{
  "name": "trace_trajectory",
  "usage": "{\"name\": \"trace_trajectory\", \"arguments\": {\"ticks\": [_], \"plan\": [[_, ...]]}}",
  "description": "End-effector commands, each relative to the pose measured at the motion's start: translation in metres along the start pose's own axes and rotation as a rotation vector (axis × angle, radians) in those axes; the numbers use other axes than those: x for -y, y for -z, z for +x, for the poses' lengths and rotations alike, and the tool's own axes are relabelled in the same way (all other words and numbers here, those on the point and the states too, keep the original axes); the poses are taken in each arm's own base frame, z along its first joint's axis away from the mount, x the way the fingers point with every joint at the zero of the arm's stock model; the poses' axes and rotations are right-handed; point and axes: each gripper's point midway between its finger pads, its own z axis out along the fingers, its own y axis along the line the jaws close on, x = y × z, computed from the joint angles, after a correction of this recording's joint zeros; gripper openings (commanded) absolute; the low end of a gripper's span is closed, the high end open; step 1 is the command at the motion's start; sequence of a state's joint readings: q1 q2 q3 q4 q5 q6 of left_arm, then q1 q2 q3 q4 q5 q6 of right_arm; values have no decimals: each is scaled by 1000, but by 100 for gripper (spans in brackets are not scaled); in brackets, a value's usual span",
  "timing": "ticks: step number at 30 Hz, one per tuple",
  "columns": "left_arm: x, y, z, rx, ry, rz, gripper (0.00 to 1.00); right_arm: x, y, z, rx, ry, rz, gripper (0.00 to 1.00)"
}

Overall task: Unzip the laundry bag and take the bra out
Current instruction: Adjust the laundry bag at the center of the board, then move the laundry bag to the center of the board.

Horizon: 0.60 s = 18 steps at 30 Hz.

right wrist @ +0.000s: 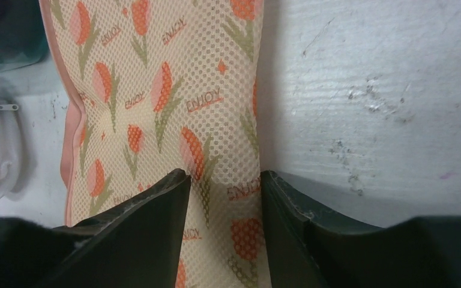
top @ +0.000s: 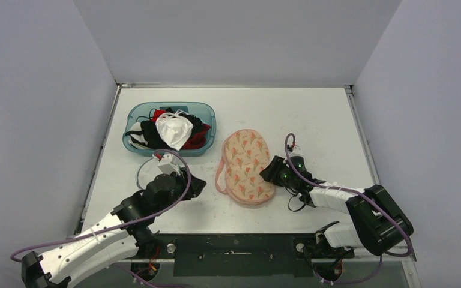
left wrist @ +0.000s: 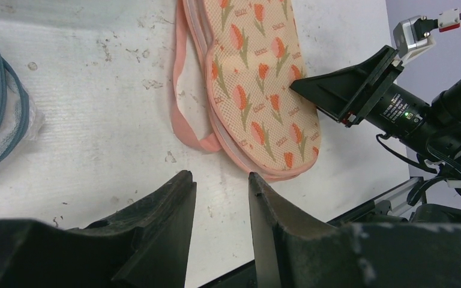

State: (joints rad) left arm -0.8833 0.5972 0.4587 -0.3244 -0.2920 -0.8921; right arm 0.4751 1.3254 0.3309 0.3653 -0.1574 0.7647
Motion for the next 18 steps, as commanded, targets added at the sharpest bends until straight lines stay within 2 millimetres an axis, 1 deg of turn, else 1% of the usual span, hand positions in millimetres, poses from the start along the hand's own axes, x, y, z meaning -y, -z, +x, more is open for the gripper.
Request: {"name": "trace_trajectory", "arguments": {"ticks": [1, 5, 6, 7, 10, 13, 15, 18], "plan": [[6, -1, 2, -6, 19, 27, 36, -6, -1, 5, 2, 3, -15, 41], [7, -4, 3, -9, 19, 24, 37, 5, 7, -11, 82, 4, 67, 25], [7, -5, 3, -8, 18, 23, 38, 13, 9, -21, 124, 2, 109, 19], [5, -7, 4, -10, 16, 14, 39, 16, 11, -26, 144, -1, 133, 17], [0, -10, 7, -17, 19, -9, 40, 25, 14, -49, 221, -31, 194, 15], [-1, -11, 6, -6, 29, -15, 40, 22, 11, -77, 301, -64, 225, 16], [0, -10, 5, 0, 33, -9, 40, 20, 2, -91, 331, -84, 245, 17], [0, -7, 1, 12, 35, -5, 40, 17, -24, -106, 338, -110, 262, 19]]}}
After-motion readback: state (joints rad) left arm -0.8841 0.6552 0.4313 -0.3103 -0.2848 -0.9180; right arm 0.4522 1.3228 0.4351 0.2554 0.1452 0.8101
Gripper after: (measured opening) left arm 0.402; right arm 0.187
